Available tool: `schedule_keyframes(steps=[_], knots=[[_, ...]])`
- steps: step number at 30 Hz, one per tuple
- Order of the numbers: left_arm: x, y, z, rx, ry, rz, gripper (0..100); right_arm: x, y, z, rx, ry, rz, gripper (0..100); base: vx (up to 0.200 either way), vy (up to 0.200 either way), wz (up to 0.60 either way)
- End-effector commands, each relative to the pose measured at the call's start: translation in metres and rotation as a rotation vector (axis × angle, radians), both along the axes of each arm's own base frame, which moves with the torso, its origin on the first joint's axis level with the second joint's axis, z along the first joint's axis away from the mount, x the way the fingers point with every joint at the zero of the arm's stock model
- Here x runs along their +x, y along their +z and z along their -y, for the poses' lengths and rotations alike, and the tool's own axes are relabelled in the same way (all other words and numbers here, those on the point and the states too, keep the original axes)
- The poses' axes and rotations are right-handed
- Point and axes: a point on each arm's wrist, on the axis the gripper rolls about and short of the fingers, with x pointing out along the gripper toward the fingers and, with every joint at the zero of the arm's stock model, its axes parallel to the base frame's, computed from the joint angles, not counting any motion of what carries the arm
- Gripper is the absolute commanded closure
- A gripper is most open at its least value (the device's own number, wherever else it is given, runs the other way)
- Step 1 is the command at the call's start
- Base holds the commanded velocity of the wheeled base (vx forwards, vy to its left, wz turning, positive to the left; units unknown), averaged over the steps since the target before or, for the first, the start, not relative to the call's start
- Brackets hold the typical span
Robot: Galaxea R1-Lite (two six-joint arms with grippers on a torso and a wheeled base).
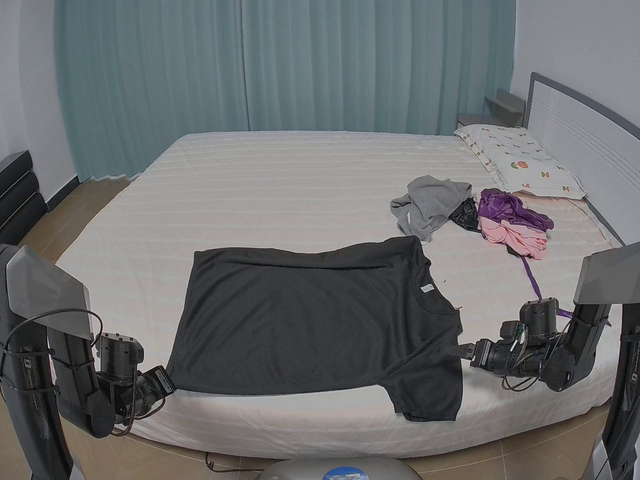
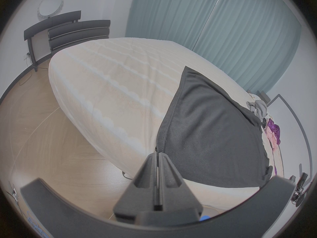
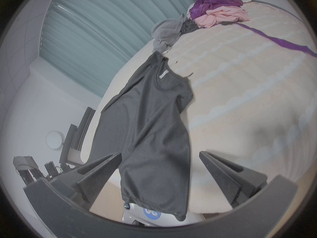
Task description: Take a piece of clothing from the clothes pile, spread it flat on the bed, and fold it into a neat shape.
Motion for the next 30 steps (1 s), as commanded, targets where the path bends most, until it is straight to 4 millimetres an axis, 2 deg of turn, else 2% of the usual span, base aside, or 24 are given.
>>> schedule_keyframes(steps=[1, 15, 16, 26, 30], knots=[[0.000, 0.000, 0.000, 0.000, 0.000, 0.002, 100, -0.011, -0.013, -0.007, -0.013, 0.032, -0.061, 0, 0.000, 0.000, 0.00], [0.001, -0.001, 0.000, 0.001, 0.000, -0.002, 100, -0.004, -0.018, -0.018, -0.033, 0.055, -0.049, 0, 0.000, 0.000, 0.00], [0.001, -0.001, 0.000, 0.001, 0.000, -0.002, 100, -0.004, -0.018, -0.019, -0.034, 0.055, -0.052, 100, 0.000, 0.000, 0.00], [0.001, -0.001, 0.000, 0.000, 0.000, 0.001, 100, -0.006, -0.020, -0.022, -0.091, 0.020, -0.058, 100, 0.000, 0.000, 0.00], [0.000, 0.000, 0.000, 0.000, 0.000, 0.002, 100, -0.013, -0.008, -0.013, -0.084, -0.010, -0.049, 100, 0.000, 0.000, 0.00]])
